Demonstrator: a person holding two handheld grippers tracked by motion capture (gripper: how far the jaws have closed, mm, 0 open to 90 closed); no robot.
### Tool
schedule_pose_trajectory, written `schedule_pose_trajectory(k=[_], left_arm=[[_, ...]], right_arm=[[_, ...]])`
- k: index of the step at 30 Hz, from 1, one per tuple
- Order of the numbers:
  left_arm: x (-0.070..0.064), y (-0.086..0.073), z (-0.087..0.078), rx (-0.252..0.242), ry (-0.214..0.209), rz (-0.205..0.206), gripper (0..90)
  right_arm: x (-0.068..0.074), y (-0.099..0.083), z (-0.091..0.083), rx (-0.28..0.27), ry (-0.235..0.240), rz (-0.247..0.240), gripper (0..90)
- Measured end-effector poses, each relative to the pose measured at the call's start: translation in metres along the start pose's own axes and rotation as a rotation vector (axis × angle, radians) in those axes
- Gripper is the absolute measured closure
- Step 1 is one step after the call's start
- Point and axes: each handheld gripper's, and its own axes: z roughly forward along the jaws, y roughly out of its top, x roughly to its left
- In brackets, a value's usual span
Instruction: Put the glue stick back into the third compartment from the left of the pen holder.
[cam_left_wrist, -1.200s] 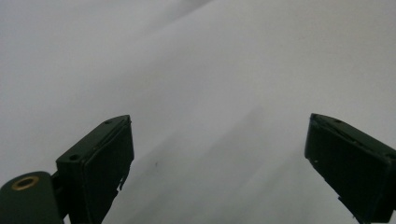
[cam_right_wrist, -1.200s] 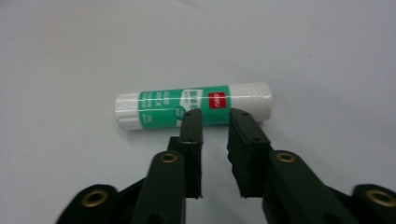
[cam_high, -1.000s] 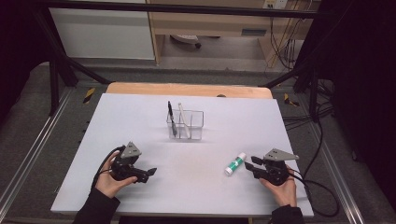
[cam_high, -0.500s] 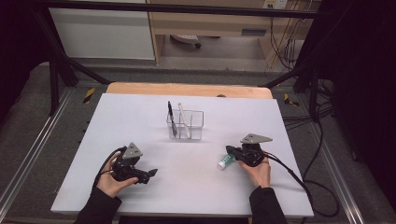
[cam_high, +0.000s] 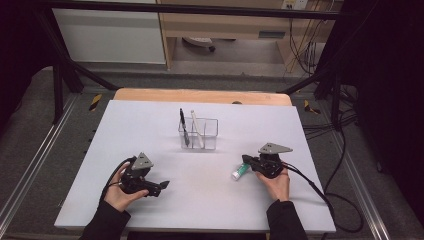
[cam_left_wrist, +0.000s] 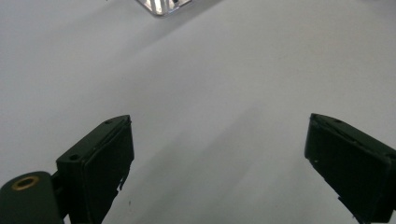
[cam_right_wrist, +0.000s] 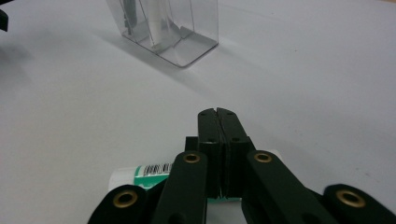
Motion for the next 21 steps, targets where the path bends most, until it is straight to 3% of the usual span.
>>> schedule_pose_trajectory(k=[4, 10, 12, 16, 21], left_arm=[[-0.003, 0.004, 0.001, -0.003, -0.010, 0.002, 7.8], [-0.010, 0.013, 0.009, 0.009, -0.025, 0.013, 7.8], [-0.013, 0.018, 0.013, 0.011, -0.034, 0.014, 7.8], [-0.020, 0.030, 0.022, 0.020, -0.051, 0.018, 7.8], [-0.033, 0.045, 0.032, 0.031, -0.062, 0.037, 7.8]], right_arm=[[0.002, 0.001, -0.015, 0.010, -0.006, -0.021, 81.3], [0.003, -0.011, -0.035, 0.032, -0.014, -0.022, 69.4], [0.003, -0.016, -0.039, 0.057, -0.023, -0.022, 58.8], [0.003, -0.025, -0.045, 0.073, -0.015, -0.015, 45.7], [0.001, -0.034, -0.051, 0.090, -0.039, -0.014, 29.9]])
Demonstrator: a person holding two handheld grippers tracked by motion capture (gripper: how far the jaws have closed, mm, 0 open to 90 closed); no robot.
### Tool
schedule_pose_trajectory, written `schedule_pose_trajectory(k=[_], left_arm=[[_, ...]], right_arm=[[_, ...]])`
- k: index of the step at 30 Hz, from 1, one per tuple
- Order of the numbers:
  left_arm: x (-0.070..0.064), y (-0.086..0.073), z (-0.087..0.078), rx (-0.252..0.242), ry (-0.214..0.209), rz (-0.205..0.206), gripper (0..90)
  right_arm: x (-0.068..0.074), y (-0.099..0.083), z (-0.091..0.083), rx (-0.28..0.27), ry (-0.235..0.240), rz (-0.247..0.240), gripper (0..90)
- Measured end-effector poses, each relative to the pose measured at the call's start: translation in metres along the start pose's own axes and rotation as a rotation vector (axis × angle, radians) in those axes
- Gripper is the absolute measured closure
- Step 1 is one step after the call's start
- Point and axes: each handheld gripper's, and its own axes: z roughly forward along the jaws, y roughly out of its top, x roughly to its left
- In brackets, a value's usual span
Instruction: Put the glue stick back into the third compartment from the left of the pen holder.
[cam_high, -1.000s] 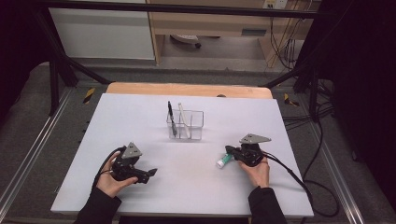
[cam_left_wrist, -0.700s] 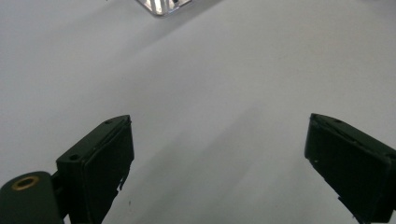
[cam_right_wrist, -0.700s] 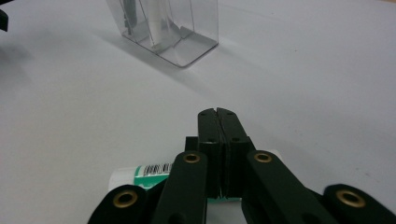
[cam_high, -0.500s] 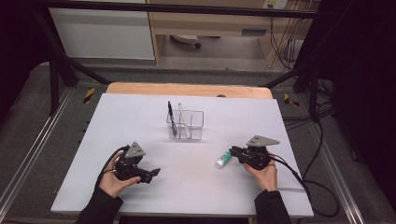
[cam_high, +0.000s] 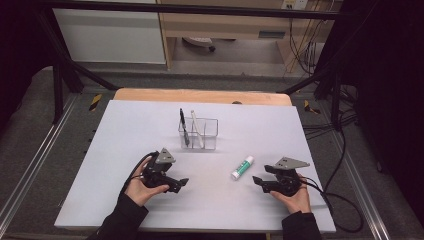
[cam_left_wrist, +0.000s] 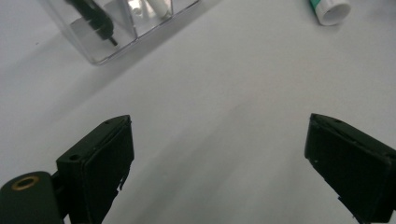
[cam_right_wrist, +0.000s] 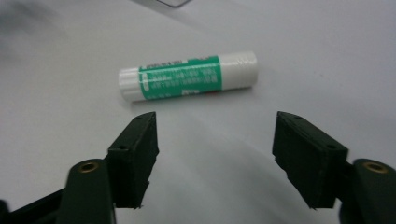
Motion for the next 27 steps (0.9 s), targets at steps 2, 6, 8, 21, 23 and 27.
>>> schedule_pose_trajectory(k=[2, 6, 8, 21, 23, 27], left_arm=[[-0.004, 0.007, 0.004, 0.008, -0.004, 0.011, 7.8], [-0.012, 0.022, 0.013, 0.014, -0.011, 0.017, 7.8], [-0.016, 0.031, 0.019, 0.022, -0.016, 0.023, 7.8], [-0.048, 0.087, 0.051, 0.049, -0.034, 0.079, 7.8], [-0.052, 0.095, 0.056, 0.058, -0.035, 0.087, 7.8], [-0.061, 0.108, 0.070, 0.079, -0.045, 0.085, 7.9]], right_arm=[[-0.003, -0.004, -0.003, 0.029, -0.011, 0.009, 21.7], [-0.007, -0.010, -0.007, 0.058, -0.004, 0.011, 12.8], [-0.008, -0.012, -0.007, 0.078, 0.008, 0.021, 8.4], [-0.008, -0.015, -0.012, 0.088, 0.019, 0.011, 0.6], [-0.008, -0.017, -0.012, 0.089, 0.020, 0.006, 0.6], [-0.009, -0.017, -0.013, 0.087, 0.025, 0.001, 0.5]])
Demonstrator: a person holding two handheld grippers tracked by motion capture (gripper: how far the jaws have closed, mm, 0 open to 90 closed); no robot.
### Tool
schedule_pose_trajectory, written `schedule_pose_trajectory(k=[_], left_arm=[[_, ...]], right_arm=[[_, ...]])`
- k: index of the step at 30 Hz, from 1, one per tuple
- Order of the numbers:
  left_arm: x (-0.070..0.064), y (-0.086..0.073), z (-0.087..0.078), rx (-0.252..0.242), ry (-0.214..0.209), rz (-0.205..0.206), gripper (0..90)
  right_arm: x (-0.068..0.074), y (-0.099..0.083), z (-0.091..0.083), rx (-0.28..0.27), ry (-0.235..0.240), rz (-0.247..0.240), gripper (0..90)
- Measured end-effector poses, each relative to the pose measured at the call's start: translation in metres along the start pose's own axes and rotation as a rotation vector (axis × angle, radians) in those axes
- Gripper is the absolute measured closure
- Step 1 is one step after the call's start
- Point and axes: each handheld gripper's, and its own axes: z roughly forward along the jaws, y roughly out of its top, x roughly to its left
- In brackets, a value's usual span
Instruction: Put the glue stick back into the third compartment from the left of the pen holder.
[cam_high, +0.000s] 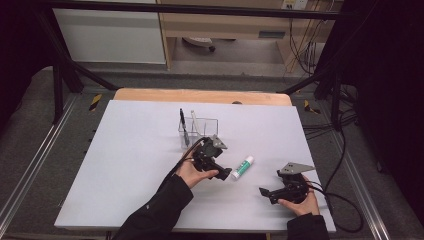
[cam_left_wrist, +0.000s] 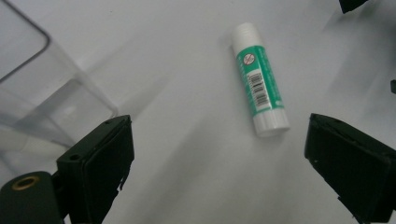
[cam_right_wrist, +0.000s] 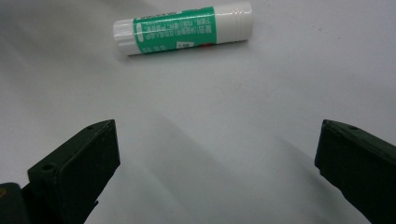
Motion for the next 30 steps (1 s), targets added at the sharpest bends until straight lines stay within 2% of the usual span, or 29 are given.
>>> schedule_pose_trajectory(k=[4, 8, 12, 17, 20, 27, 30], left_arm=[[-0.005, 0.013, 0.015, 0.032, -0.002, 0.003, 8.0], [-0.011, 0.025, 0.026, 0.057, 0.004, 0.026, 8.8], [-0.015, 0.035, 0.035, 0.068, -0.003, 0.026, 12.9], [-0.021, 0.046, 0.050, 0.109, -0.004, 0.032, 16.6], [-0.024, 0.049, 0.059, 0.100, -0.016, 0.016, 20.9], [-0.024, 0.049, 0.076, 0.106, -0.006, -0.011, 34.4], [-0.025, 0.049, 0.081, 0.122, -0.006, -0.004, 39.5]], right_arm=[[0.000, 0.000, -0.001, 0.000, -0.001, 0.000, 0.5], [0.000, -0.001, -0.001, 0.001, 0.002, 0.001, 0.5], [-0.001, -0.001, 0.000, 0.003, 0.005, -0.004, 0.6], [0.000, 0.000, 0.000, 0.003, 0.010, -0.001, 0.6], [-0.001, 0.000, 0.000, 0.002, 0.010, -0.001, 0.6], [-0.001, 0.000, -0.001, 0.004, 0.012, 0.003, 0.6], [-0.001, 0.000, 0.000, 0.006, 0.014, 0.008, 0.6]])
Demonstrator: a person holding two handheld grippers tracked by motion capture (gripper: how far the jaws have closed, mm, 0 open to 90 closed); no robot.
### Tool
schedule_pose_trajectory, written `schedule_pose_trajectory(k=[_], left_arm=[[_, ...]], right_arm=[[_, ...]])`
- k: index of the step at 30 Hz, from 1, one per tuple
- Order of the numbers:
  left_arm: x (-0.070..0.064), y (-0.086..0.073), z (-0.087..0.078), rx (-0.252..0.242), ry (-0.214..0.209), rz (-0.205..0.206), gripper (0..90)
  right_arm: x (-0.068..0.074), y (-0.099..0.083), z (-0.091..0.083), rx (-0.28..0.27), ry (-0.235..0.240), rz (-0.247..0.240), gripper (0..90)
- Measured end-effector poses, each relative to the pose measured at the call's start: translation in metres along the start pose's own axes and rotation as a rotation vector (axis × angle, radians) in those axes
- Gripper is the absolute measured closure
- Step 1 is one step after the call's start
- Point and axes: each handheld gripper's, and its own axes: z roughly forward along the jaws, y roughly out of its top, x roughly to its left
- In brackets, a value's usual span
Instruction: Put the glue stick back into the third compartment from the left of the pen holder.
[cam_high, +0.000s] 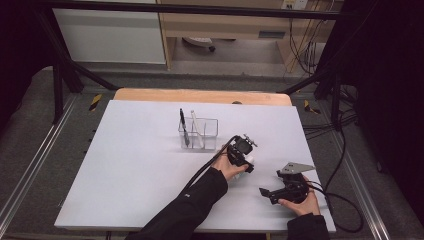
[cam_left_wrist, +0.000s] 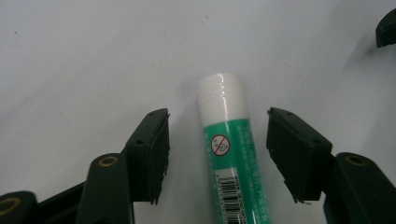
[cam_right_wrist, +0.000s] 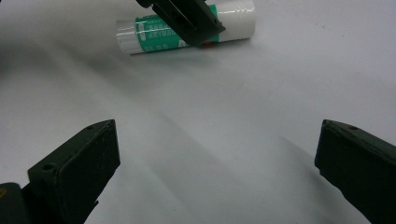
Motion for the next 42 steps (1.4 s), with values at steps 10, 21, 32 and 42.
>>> schedule_pose_trajectory(k=[10, 21, 32, 42], left_arm=[[-0.004, 0.001, 0.004, 0.031, 0.004, 0.000, 57.9], [-0.006, 0.001, 0.006, 0.049, 0.018, -0.027, 63.9], [-0.005, 0.002, 0.006, 0.059, 0.020, -0.032, 64.5], [0.000, -0.003, -0.004, 0.049, -0.005, -0.025, 64.9]], right_arm=[[0.000, 0.000, 0.000, -0.002, 0.003, 0.001, 0.6], [0.000, 0.000, 0.000, -0.001, 0.007, 0.001, 0.6], [0.000, 0.000, 0.000, -0.001, 0.008, 0.003, 0.7], [0.000, 0.001, 0.000, -0.005, 0.008, 0.008, 0.9]])
